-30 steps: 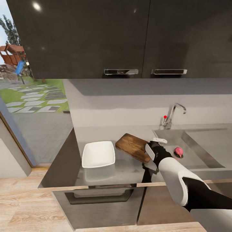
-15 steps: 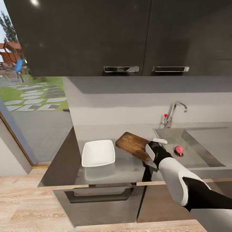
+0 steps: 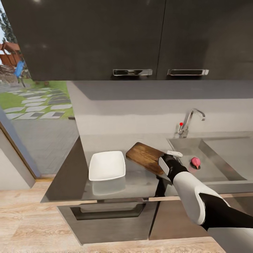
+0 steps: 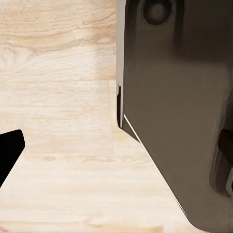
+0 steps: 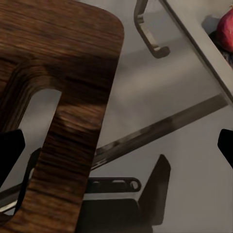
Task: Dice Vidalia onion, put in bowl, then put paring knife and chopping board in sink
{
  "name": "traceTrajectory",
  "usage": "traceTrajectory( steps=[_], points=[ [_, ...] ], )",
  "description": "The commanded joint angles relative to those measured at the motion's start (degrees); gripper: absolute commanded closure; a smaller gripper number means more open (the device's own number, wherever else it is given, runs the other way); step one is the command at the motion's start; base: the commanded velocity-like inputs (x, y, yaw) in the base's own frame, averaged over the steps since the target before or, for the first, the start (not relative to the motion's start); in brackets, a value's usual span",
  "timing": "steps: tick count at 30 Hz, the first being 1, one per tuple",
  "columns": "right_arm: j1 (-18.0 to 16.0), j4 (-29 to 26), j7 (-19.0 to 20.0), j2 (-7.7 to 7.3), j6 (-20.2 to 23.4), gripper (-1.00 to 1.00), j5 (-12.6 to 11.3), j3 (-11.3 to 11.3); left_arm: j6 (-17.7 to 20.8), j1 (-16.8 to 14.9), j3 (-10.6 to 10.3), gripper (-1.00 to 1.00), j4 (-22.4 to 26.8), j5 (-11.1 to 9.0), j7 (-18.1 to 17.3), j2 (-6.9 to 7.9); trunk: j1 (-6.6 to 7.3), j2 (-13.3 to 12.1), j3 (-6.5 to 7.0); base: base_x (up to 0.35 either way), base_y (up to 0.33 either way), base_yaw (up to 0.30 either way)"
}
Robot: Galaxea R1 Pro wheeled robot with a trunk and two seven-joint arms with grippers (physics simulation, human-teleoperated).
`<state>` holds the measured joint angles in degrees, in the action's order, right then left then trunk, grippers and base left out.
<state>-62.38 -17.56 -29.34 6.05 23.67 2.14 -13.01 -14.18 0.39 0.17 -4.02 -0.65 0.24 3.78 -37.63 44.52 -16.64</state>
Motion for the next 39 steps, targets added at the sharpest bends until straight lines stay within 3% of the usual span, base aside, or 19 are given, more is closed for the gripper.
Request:
traceTrajectory(
  steps=[1, 18, 39],
  points=[
    [-0.02, -0.1, -0.1, 0.03, 0.41, -1.0, 0.23, -0.17, -0.33, -0.04, 0.0, -1.0, -0.11, -0.06, 0.02, 0.0, -0.01, 0.06, -0.14, 0.0, 0.0, 0.0],
    [-0.02, -0.02, -0.1, 0.1, 0.41, -1.0, 0.23, -0.16, -0.33, -0.04, 0.0, -1.0, -0.11, -0.02, -0.01, 0.0, -0.01, 0.06, -1.32, 0.0, 0.0, 0.0],
    [-0.02, -0.01, -0.1, 0.1, 0.41, -1.0, 0.23, -0.09, -0.33, -0.04, 0.0, -1.0, -0.11, -0.01, -0.02, 0.0, -0.01, 0.06, -1.53, 0.0, 0.0, 0.0]
  ],
)
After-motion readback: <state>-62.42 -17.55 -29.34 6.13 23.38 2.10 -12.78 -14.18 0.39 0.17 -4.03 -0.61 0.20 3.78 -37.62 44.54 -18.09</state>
